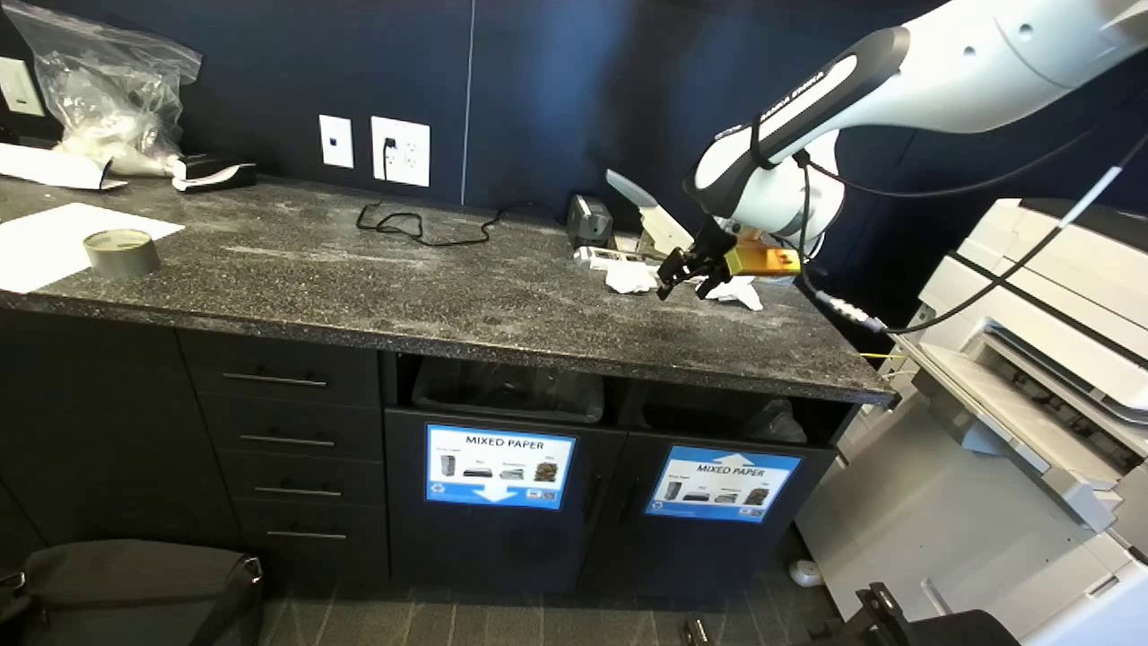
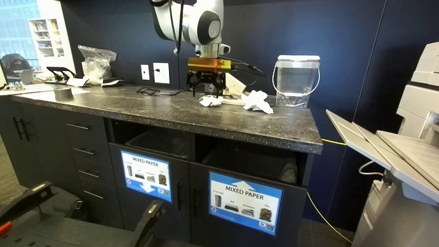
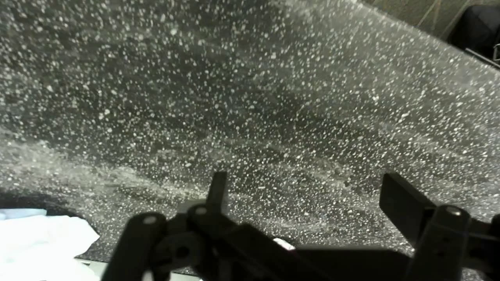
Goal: Place the papers on the countertop inside the bin on the right
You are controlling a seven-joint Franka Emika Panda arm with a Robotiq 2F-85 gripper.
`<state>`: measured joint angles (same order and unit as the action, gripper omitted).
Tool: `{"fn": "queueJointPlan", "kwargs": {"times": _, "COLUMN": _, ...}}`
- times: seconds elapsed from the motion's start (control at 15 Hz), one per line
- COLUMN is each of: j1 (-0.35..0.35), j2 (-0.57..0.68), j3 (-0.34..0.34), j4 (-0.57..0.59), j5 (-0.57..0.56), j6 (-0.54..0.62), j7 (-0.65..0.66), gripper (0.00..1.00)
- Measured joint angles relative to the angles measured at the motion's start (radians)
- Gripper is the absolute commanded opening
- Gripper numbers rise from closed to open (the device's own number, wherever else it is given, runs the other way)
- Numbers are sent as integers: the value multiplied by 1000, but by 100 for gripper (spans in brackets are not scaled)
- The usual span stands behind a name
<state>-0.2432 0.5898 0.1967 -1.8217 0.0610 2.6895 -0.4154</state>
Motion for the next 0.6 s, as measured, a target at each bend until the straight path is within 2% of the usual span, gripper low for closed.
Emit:
{"fn": "queueJointPlan", "kwargs": {"times": 0.27, "j1": 60, "j2": 128, "j3": -55, "j4": 166, "j5": -6, "j6": -1, "j7": 29, "gripper": 100}}
{"fn": "queueJointPlan", "kwargs": {"times": 0.6, "j1": 77, "j2": 271, "j3": -72, "j4": 358, "j5": -5, "j6": 2, "j7": 98, "gripper": 100}}
